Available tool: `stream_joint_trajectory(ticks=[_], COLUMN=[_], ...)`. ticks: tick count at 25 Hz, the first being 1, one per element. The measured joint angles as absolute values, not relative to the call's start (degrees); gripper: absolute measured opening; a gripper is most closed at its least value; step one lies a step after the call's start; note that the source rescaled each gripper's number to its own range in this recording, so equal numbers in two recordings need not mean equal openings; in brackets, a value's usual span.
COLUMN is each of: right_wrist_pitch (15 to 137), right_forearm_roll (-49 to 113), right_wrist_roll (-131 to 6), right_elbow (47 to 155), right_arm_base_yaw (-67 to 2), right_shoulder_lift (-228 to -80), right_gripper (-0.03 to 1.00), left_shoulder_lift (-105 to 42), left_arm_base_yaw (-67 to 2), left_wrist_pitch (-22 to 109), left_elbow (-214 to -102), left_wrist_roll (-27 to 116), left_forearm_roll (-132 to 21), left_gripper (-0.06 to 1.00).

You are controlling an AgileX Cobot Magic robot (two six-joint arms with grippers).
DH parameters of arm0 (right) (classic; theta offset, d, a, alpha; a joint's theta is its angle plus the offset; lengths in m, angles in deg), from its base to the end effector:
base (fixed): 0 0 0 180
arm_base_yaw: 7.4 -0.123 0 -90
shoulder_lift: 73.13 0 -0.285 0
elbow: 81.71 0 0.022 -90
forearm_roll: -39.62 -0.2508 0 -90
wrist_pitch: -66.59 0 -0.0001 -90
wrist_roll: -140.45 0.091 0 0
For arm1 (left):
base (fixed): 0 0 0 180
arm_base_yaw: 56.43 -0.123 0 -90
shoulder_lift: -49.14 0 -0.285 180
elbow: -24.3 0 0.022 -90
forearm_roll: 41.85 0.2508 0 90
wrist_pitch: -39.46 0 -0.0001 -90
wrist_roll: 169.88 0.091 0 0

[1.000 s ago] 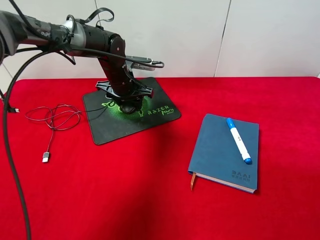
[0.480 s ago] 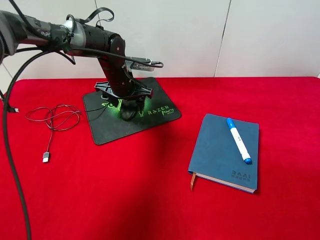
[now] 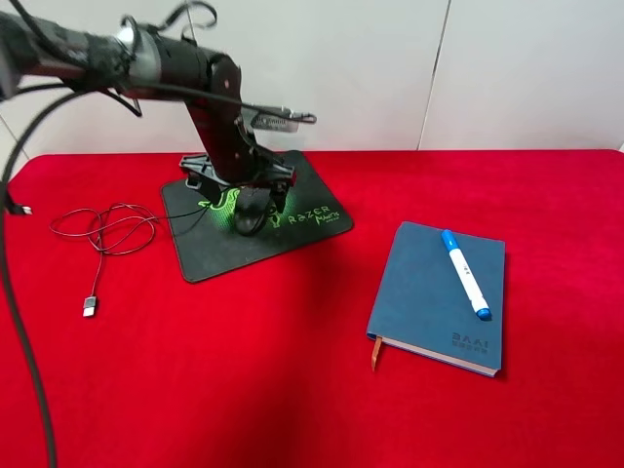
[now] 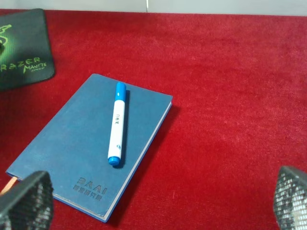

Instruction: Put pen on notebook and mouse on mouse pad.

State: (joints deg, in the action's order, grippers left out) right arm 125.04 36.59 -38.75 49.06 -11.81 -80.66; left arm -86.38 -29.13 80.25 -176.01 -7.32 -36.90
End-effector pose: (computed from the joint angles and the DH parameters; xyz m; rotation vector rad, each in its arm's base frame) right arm -0.0029 0.0039 0.2775 -0.0643 2.0107 0.1210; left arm 0.4259 -0.2140 0.1528 0.3066 2.7078 -0.1317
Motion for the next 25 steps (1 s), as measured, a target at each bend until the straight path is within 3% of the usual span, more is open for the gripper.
stream_joint_trajectory(ticks=[25], right_wrist_pitch=[125.0], right_forearm_roll=[36.5], right_wrist_roll=[-38.7], right_elbow=[49.1], right_arm_base_yaw=[-11.8], right_shoulder_lift=[-80.7], right_gripper=[1.00], left_shoulder_lift=[-59.7], left_arm_base_yaw=[-29.1], left_wrist_pitch=[106.0], left_elbow=[-176.7], left_wrist_roll=[-2.5], left_forearm_roll=[-36.9], left_gripper=[1.00])
